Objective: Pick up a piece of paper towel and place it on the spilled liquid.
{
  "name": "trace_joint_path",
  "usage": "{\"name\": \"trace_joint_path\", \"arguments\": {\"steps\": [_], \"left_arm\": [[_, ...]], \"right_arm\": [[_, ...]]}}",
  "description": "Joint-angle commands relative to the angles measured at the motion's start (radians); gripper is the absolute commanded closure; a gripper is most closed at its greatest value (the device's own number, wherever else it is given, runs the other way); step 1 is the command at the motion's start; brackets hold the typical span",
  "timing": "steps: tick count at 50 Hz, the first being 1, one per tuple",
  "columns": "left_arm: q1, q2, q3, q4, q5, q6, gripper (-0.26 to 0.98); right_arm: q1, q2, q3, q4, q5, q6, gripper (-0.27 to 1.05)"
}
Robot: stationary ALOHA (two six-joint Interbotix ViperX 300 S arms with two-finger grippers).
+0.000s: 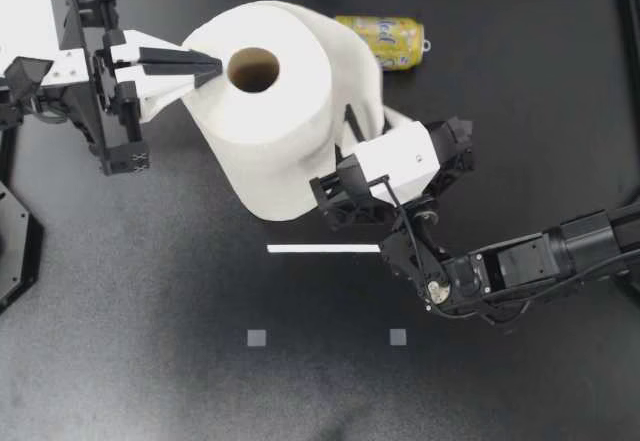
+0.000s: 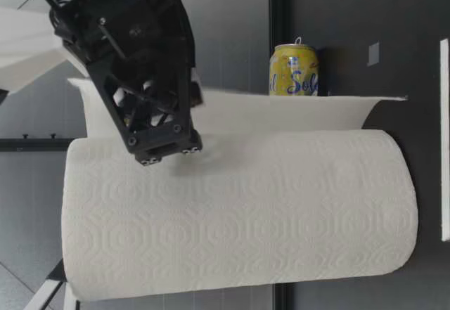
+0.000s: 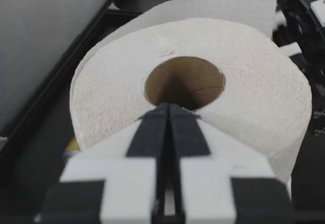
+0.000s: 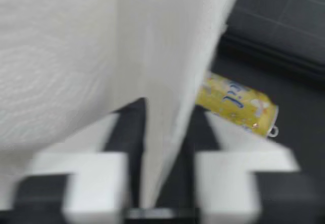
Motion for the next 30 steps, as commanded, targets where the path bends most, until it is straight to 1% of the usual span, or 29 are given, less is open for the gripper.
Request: {"name": "trace_joint_path", "arguments": {"steps": [1, 5, 7, 16, 30], "left_arm": [[0.005, 0.018, 0.005, -0.003, 0.015, -0.003, 0.65], [0.008, 0.025, 0.008, -0.005, 0.020, -0.006, 0.65], [0.014, 0.028, 0.003, -0.006, 0.028, -0.011, 0.65], [0.026, 0.049, -0.005, -0.011, 0.052, -0.011, 0.65], [0.038, 0.091, -0.005, -0.012, 0.087, -0.015, 0.65]], "right_arm": [[-0.006, -0.017, -0.014, -0.008, -0.014, -0.002, 0.75], [-0.005, -0.025, -0.005, -0.005, -0.021, -0.002, 0.90], [-0.005, -0.029, 0.002, -0.003, -0.023, -0.002, 0.92], [0.011, -0.048, 0.034, 0.012, -0.029, 0.002, 0.92], [0.031, -0.066, 0.100, 0.112, -0.032, 0.005, 0.93]]}}
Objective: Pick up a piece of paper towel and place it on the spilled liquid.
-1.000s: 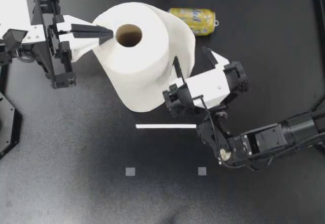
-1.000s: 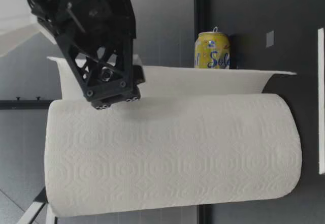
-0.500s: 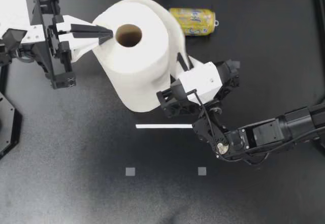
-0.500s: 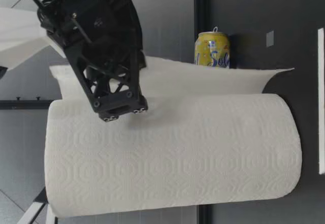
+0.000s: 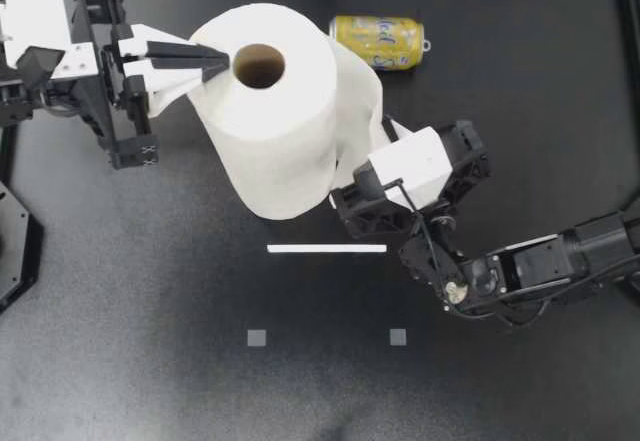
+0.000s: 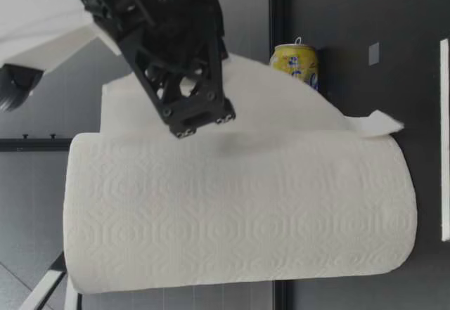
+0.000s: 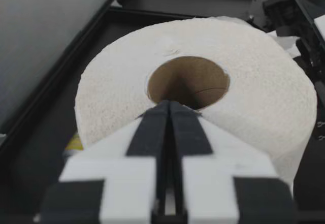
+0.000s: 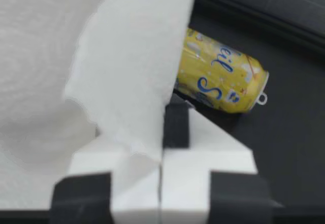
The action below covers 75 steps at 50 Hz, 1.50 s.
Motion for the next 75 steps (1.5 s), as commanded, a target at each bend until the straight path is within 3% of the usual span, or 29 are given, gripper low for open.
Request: {"name": "trace_joint_path", "arguments": {"steps": [1, 14, 25, 40, 55, 62, 75], "left_arm": [[0.021, 0.052, 0.012, -0.003, 0.048, -0.003, 0.65], [0.028, 0.087, 0.015, -0.014, 0.064, -0.011, 0.65], [0.028, 0.071, 0.017, -0.014, 0.064, -0.011, 0.65], [0.028, 0.048, 0.018, -0.014, 0.020, -0.008, 0.65], [0.015, -0.055, 0.021, -0.014, -0.143, -0.006, 0.65], [-0.002, -0.092, 0.018, -0.014, -0.198, -0.008, 0.65], [-0.021, -0.160, 0.026, -0.015, -0.250, -0.008, 0.65]], "right_arm": [[0.018, -0.040, 0.011, 0.035, 0.002, 0.002, 0.93], [0.044, -0.069, 0.117, 0.149, 0.006, 0.048, 0.93], [0.055, -0.112, 0.270, 0.285, 0.015, 0.060, 0.93], [0.037, -0.265, 0.400, 0.255, -0.044, 0.046, 0.93], [-0.193, -0.417, 0.548, 0.103, -0.331, 0.032, 0.93], [-0.314, -0.460, 0.565, 0.044, -0.422, -0.034, 0.93], [-0.581, -0.453, 0.568, 0.032, -0.655, -0.262, 0.93]]}}
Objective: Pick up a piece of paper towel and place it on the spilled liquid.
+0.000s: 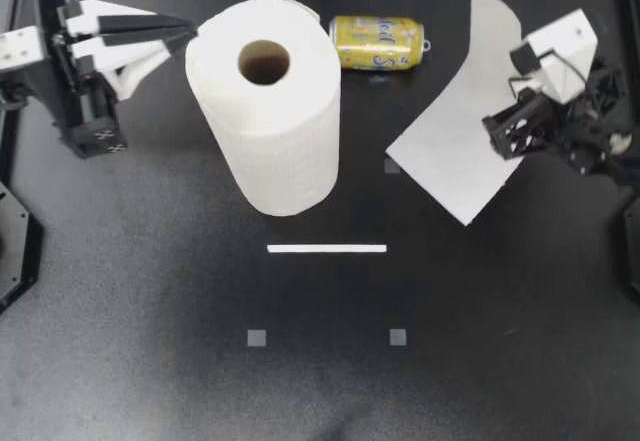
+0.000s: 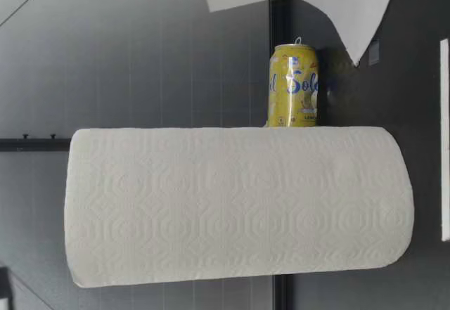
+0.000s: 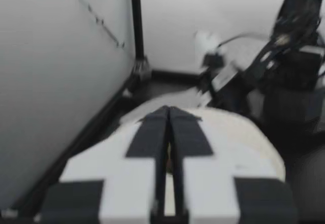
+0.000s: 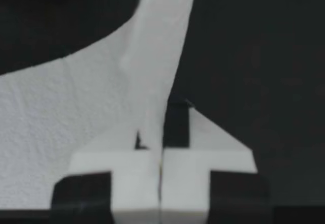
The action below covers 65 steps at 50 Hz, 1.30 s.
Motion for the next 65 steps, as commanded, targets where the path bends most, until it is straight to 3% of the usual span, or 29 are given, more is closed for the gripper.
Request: {"name": "trace_joint_path", "arguments": {"steps": [1, 18, 30, 38, 48, 65], "left_arm": [[-0.008, -0.028, -0.011, 0.003, -0.017, -0.002, 0.65], [-0.009, -0.075, 0.014, 0.002, -0.034, -0.003, 0.65], [-0.009, -0.075, 0.012, 0.003, -0.034, -0.021, 0.65], [-0.009, -0.075, 0.012, 0.003, -0.032, -0.028, 0.65], [-0.009, -0.075, 0.012, 0.002, -0.032, -0.032, 0.65], [-0.009, -0.075, 0.015, 0.003, -0.032, -0.031, 0.65]], "right_arm": [[-0.081, -0.009, -0.011, -0.012, -0.066, -0.061, 0.93], [-0.416, 0.005, -0.041, -0.020, -0.512, -0.387, 0.93], [-0.549, 0.135, -0.104, -0.020, -0.664, -0.485, 0.93], [-0.572, 0.265, -0.186, -0.020, -0.684, -0.532, 0.93], [-0.575, 0.325, -0.273, -0.021, -0.650, -0.541, 0.92], [-0.583, 0.334, -0.284, -0.009, -0.598, -0.535, 0.92]]}}
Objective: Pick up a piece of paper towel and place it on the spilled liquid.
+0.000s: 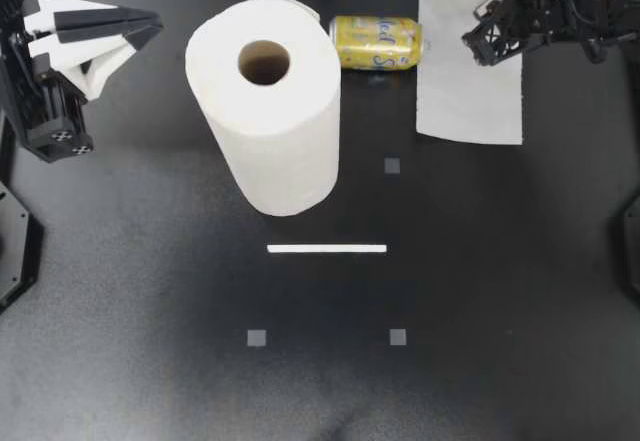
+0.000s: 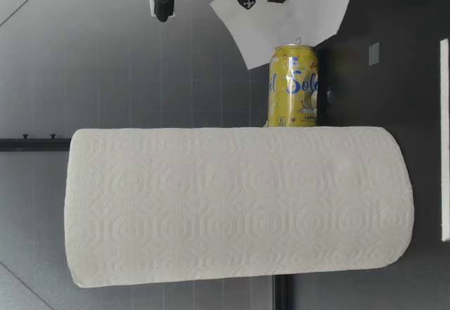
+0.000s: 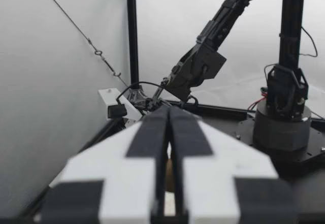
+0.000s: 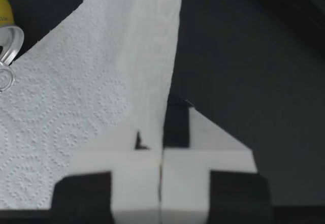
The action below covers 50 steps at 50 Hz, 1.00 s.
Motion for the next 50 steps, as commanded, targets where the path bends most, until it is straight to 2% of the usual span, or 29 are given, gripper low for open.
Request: {"name": "trace_joint_path", "arguments": {"steps": [1, 8, 12, 16, 21, 26, 36, 50], "left_arm": [[-0.003, -0.002, -0.012, 0.000, -0.008, 0.000, 0.65], [-0.003, -0.002, -0.014, 0.002, -0.008, 0.000, 0.65], [-0.003, -0.002, -0.014, 0.002, -0.008, 0.002, 0.65], [-0.003, -0.003, -0.014, 0.002, -0.008, 0.002, 0.65], [-0.003, -0.002, -0.018, 0.002, -0.009, 0.003, 0.65], [-0.003, -0.003, -0.020, 0.002, -0.009, 0.003, 0.65], [-0.003, -0.002, -0.020, 0.002, -0.009, 0.009, 0.65], [-0.003, -0.002, -0.020, 0.002, -0.009, 0.011, 0.65]], "right_arm": [[-0.006, -0.009, -0.018, 0.008, 0.003, 0.003, 0.91], [-0.006, -0.003, -0.020, 0.020, 0.008, 0.003, 0.82], [-0.008, -0.002, -0.021, 0.023, 0.006, 0.003, 0.72], [-0.006, -0.002, -0.025, 0.026, 0.008, 0.005, 0.57], [-0.006, 0.002, -0.040, 0.035, 0.026, 0.006, 0.28], [-0.006, 0.006, -0.055, 0.048, 0.098, 0.005, 0.07], [0.031, 0.003, -0.064, 0.046, 0.222, -0.005, 0.08], [0.084, -0.034, -0.083, 0.046, 0.290, -0.006, 0.08]]}}
